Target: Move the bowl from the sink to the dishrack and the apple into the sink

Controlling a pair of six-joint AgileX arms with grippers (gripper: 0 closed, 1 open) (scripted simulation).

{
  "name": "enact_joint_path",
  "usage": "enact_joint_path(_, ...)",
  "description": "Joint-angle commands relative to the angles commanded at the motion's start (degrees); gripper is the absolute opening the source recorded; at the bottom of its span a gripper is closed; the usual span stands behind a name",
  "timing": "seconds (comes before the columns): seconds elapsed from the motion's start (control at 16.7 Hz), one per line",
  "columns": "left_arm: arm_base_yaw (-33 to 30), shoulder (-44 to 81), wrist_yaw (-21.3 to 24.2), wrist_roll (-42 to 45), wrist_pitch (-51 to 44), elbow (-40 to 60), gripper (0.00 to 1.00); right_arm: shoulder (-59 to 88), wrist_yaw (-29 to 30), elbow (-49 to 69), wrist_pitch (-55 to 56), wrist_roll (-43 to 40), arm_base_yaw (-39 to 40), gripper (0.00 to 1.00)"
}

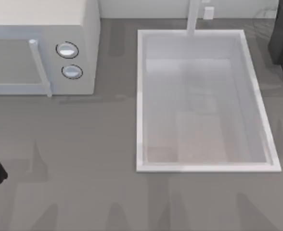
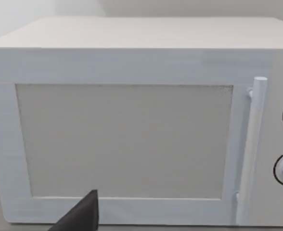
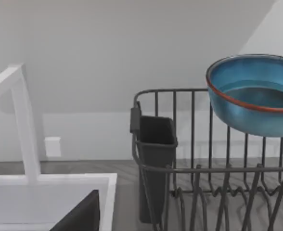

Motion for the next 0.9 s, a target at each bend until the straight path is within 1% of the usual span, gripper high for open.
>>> enact_joint_path(0.18,0.0,0.0,0.0,0.0,0.0,0.0,1.0,-12.08,1.74,-6.7,-5.36,-0.48,2.4,1.0)
enact_joint_path(0.36,0.0,0.0,0.0,0.0,0.0,0.0,1.0,-19.58,2.89,-10.98,-8.72,-0.96,3.86,1.0)
enact_joint_path(0.48,0.0,0.0,0.0,0.0,0.0,0.0,1.0,-21.56,3.2,-12.12,-9.59,-1.12,4.25,1.0)
enact_joint_path(0.9,0.0,0.0,0.0,0.0,0.0,0.0,1.0,-21.67,3.21,-12.18,-9.64,-1.13,4.27,1.0)
